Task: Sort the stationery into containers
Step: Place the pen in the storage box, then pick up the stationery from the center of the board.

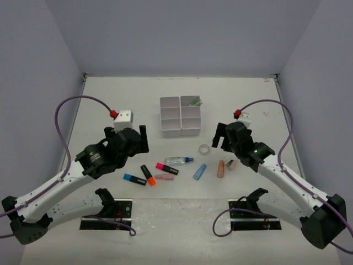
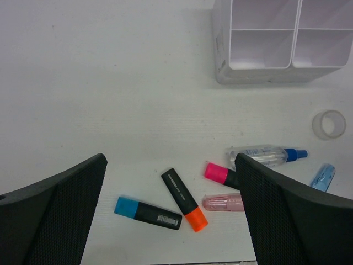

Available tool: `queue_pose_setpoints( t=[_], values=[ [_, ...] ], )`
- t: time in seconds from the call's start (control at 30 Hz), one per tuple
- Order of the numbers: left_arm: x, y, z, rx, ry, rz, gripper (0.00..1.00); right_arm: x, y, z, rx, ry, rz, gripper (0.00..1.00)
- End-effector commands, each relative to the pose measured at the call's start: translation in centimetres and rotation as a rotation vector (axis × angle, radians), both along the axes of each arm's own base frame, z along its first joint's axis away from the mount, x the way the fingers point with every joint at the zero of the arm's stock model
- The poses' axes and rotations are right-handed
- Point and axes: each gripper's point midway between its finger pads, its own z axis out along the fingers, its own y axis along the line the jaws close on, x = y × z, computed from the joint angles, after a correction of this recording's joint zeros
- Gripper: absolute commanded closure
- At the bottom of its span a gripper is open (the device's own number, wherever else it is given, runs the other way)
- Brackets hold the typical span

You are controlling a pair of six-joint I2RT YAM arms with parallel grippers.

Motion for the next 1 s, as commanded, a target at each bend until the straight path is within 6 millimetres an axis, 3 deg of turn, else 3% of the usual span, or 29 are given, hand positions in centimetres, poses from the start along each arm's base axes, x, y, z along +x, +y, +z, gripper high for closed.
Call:
queue_pose_setpoints(
  t=[0.0, 0.13, 0.4, 0.47, 0.67, 0.87, 0.97],
  values=[
    [1.1, -2.9, 0.3, -0.021, 0.019, -0.073, 0.0, -1.8, 1.4, -1.9, 0.101, 0.113, -0.001, 0.16],
    [1.3, -4.0, -1.1, 0.003, 0.07, -0.101, 0.0, -2.6, 0.9, -3.9, 0.076, 0.169, -0.107, 0.3],
    [1.2, -4.3, -1.9, 0.078, 0.111, -0.163, 0.0, -5.3, 5.0, -6.1, 0.05, 0.256, -0.127, 0.35],
    [0.6, -4.4, -1.7, 0.081, 0.112, -0.218, 0.0, -6.1, 6.6, -6.5, 0.084, 0.28, -0.159, 0.29],
    [-0.5, -3.5, -2.1, 0.081, 0.091, -0.272, 0.0, -8.1, 7.7, -8.9, 0.023, 0.325, -0.229, 0.29],
    [-1.0, -4.3, -2.9, 0.051, 0.091, -0.324, 0.0, -9.1, 8.9, -10.4, -0.091, 0.39, -0.257, 0.44],
    [-0.9, -4.7, -3.2, 0.047, 0.091, -0.34, 0.0, -9.2, 9.4, -10.8, -0.112, 0.399, -0.265, 0.45]
  ],
)
